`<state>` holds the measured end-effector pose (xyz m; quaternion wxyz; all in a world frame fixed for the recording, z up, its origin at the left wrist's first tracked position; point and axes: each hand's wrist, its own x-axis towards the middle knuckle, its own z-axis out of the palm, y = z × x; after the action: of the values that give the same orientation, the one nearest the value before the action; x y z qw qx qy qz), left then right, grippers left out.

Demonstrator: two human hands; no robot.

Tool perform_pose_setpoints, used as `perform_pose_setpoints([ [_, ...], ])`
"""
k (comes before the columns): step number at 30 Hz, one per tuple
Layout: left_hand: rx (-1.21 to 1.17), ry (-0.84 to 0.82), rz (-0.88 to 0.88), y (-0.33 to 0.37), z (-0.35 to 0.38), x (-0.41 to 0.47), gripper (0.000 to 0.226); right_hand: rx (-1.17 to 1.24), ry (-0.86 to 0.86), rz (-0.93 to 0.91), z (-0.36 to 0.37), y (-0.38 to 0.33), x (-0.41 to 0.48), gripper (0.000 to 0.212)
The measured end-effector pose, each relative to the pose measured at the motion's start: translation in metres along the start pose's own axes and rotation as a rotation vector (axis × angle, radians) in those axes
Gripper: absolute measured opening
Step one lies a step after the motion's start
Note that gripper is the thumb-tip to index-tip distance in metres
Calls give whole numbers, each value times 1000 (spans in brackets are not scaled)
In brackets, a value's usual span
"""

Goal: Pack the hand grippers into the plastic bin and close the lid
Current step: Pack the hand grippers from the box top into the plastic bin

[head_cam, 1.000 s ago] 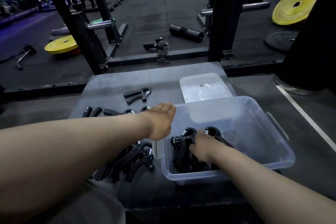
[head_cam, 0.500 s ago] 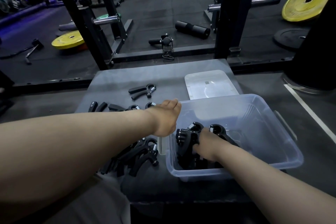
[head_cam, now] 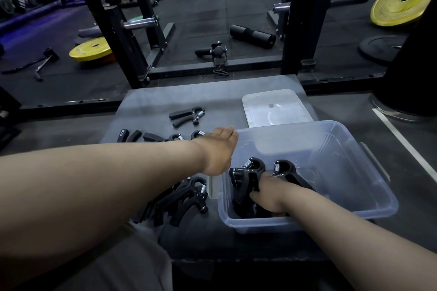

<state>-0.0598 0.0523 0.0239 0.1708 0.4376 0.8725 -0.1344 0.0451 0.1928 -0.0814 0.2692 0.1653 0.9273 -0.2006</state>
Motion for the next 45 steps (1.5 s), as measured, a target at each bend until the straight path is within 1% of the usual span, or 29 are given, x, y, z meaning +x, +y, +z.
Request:
perform_pose_setpoints([
  [4, -9, 1, -1, 0, -1, 0, 73, 10, 11, -39, -2, 2, -1, 66],
  [8, -17, -13, -3, -1, -1, 1, 74, 7, -40, -23, -7, 1, -3, 59],
  [11, -29, -18, -6, -3, 0, 4, 74, -63, -2, -6, -14, -5, -9, 53],
  [13, -35, -19, -7, -5, 0, 5, 73, -176, 121, 12, -20, -13, -18, 48],
  [15, -50, -13, 3, -8, 2, 8, 70, -254, 301, -45, -26, -25, -26, 44],
  [17, -71, -14, 8, -12, 3, 11, 68, -162, 461, -159, -27, -36, -29, 42],
  [19, -115, -9, 19, -16, 4, 13, 65, 28, 595, -255, -28, -47, -27, 46],
  [21, -160, 7, 10, -23, 6, 14, 65, 150, 662, -320, -30, -57, -25, 53],
  [23, -217, 3, -29, -34, 11, 18, 67, 159, 653, -355, -31, -64, -22, 59],
  [25, -235, -23, -60, -46, 18, 22, 67, 135, 622, -371, -31, -67, -16, 60],
  [28, -306, -40, -21, -59, 22, 20, 51, 175, 572, -350, -33, -72, -2, 59],
  [30, -271, -157, 15, -66, 18, 16, 44, 206, 553, -310, -35, -76, 7, 59],
  [32, -162, -303, 23, -79, 11, 16, 41, 219, 544, -280, -33, -82, 12, 59],
  [34, -92, -377, 4, -103, 8, 19, 35, 259, 527, -271, -30, -88, 12, 57],
  [36, -21, -356, -55, -133, 5, 24, 33, 293, 501, -253, -28, -94, 9, 57],
  [38, 43, -307, -120, -159, -1, 30, 36, 300, 479, -240, -26, -98, 10, 58],
  [40, 58, -243, -171, -179, -8, 46, 36, 336, 463, -251, -25, -98, 11, 59],
  [43, 29, -110, -197, -195, -7, 76, 23, 404, 478, -310, -21, -95, 10, 59],
  [45, 22, -81, -191, -201, 6, 96, 18, 399, 498, -314, -20, -93, 8, 59],
])
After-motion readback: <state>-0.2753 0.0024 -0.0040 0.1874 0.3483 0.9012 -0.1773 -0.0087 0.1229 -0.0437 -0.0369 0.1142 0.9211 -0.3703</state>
